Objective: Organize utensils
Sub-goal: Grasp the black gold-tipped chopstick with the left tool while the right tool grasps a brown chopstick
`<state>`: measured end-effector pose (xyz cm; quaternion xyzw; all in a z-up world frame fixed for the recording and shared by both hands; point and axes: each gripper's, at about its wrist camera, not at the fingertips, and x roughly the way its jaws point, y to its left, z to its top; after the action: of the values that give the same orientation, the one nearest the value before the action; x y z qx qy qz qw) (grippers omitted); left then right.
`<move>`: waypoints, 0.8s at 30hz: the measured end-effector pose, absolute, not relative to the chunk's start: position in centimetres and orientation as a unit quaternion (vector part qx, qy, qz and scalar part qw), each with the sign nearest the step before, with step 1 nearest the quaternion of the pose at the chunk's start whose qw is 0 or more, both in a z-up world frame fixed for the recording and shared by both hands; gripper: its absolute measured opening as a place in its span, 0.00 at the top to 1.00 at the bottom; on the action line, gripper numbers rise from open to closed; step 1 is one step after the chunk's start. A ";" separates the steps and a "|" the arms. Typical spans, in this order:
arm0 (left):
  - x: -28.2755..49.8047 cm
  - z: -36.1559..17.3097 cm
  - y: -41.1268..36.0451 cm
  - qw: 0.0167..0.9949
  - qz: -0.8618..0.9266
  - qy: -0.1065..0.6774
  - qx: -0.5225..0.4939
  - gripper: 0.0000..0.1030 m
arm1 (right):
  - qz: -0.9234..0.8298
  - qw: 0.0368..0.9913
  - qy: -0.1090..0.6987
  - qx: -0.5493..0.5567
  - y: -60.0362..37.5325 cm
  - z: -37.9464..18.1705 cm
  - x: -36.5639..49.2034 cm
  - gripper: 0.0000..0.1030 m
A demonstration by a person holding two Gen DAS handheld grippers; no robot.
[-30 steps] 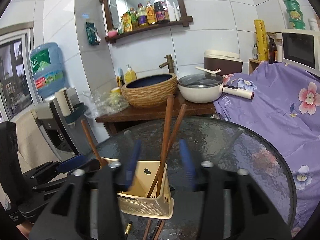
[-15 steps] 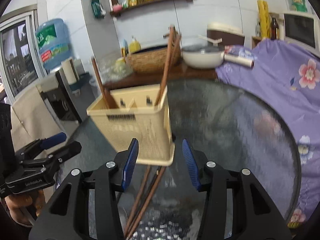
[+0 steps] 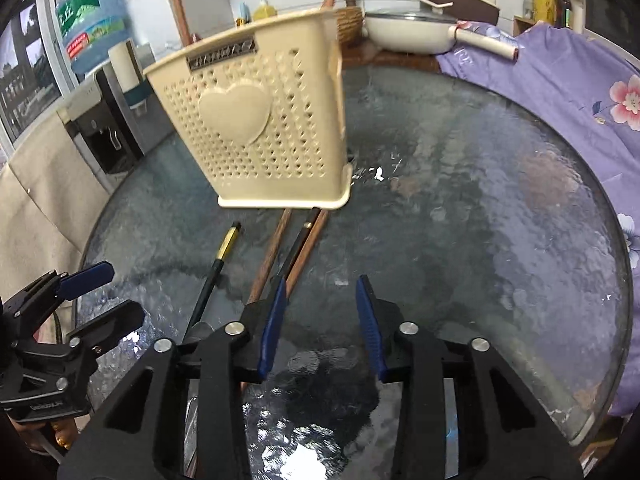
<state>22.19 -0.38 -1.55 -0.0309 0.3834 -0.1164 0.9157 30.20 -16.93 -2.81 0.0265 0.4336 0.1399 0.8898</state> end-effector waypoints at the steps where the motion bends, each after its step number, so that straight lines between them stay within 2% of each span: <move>1: 22.4 -1.8 -0.3 0.915 -0.113 0.386 -0.033 0.32 | 0.140 0.888 0.436 0.025 -16.6 -3.0 30.3 0.67; 9: 22.8 -2.7 0.3 0.911 -0.102 0.397 -0.042 0.35 | 0.134 0.873 0.469 0.011 -14.5 -4.7 31.4 0.72; 21: 24.0 -2.9 -0.4 0.909 -0.102 0.404 -0.034 0.37 | 0.118 0.867 0.484 0.004 -14.0 -4.8 33.4 0.74; 23: 24.2 -3.1 -0.4 0.908 -0.101 0.406 -0.032 0.37 | 0.117 0.865 0.487 0.007 -14.7 -4.7 33.8 0.77; 24: 24.3 -3.1 -0.4 0.907 -0.101 0.408 -0.031 0.37 | 0.114 0.863 0.492 0.002 -15.0 -4.8 34.0 0.82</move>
<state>24.32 -0.44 -3.14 -0.0309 0.4076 -0.1006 0.9071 34.00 -15.00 -4.80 0.0017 0.4915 0.1137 0.8634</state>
